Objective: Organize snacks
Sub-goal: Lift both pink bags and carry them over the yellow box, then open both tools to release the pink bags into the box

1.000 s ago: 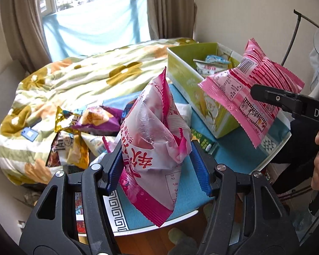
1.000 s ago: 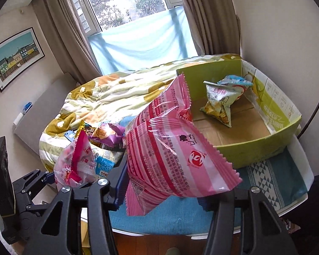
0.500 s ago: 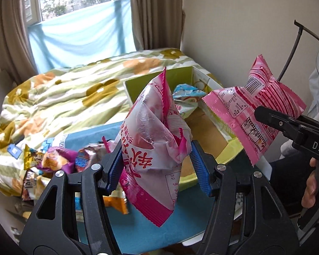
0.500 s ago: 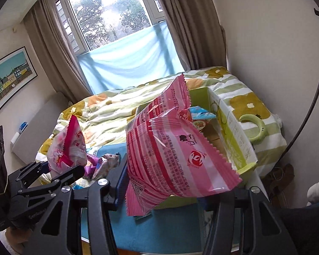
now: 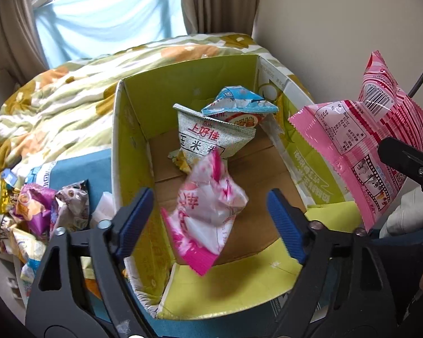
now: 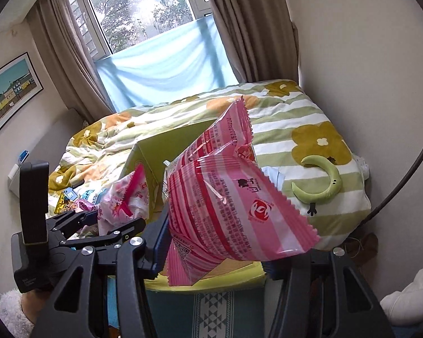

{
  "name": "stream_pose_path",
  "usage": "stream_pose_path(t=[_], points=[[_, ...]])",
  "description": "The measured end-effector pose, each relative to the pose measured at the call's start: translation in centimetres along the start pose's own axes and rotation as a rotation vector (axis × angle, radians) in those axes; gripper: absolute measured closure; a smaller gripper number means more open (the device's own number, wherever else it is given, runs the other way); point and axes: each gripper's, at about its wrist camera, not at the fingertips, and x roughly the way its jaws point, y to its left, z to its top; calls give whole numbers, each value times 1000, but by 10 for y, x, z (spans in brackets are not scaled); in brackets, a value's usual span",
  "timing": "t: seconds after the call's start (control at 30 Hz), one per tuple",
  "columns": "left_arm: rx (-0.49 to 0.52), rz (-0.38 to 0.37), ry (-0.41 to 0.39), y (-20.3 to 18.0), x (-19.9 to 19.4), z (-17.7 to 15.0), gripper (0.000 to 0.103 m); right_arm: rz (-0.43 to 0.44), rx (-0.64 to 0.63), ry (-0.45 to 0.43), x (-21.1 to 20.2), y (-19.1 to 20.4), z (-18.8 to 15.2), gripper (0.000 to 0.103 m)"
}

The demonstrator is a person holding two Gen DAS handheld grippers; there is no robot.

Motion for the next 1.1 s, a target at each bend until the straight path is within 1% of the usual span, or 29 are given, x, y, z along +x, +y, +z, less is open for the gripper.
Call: stream_pose_path(t=[0.1, 0.23, 0.37, 0.47, 0.53, 0.6, 0.63, 0.7, 0.8, 0.87, 0.9, 0.93, 0.97, 1.0, 1.1], points=[[-17, 5, 1, 8, -3, -3, 10, 17, 5, 23, 10, -8, 1, 54], [-51, 44, 14, 19, -14, -15, 10, 25, -3, 60, 23, -12, 2, 54], [-122, 67, 18, 34, -26, -26, 10, 23, -32, 99, 37, -11, 4, 54], [-169, 79, 11, 42, -34, -32, 10, 46, -50, 122, 47, -7, 8, 54], [-176, 96, 11, 45, -38, -35, 10, 19, -79, 126, 52, -2, 10, 54], [-174, 116, 5, 47, -43, -38, 10, -46, -107, 127, 58, 1, 10, 53], [-175, 124, 1, 47, -46, -39, 10, -62, -121, 138, 63, 2, 11, 52], [-183, 131, -7, 49, -52, -41, 10, -77, -127, 165, 73, 0, 11, 53], [-204, 113, -19, 52, -60, -46, 10, -82, -115, 177, 83, -3, 10, 51], [-209, 122, -24, 52, -65, -50, 10, -50, -90, 165, 84, -5, 10, 44], [-210, 129, -25, 52, -67, -52, 10, -30, -77, 144, 81, -6, 11, 28], [-211, 134, -25, 52, -69, -55, 10, -27, -71, 119, 76, -5, 11, 9], [-213, 137, -23, 52, -69, -58, 10, -32, -74, 91, 72, -2, 11, 4], [-216, 139, -20, 52, -70, -60, 10, -34, -82, 64, 66, -3, 10, 3], [-217, 139, -14, 53, -72, -66, 10, -33, -97, 40, 56, -2, 6, 3]])
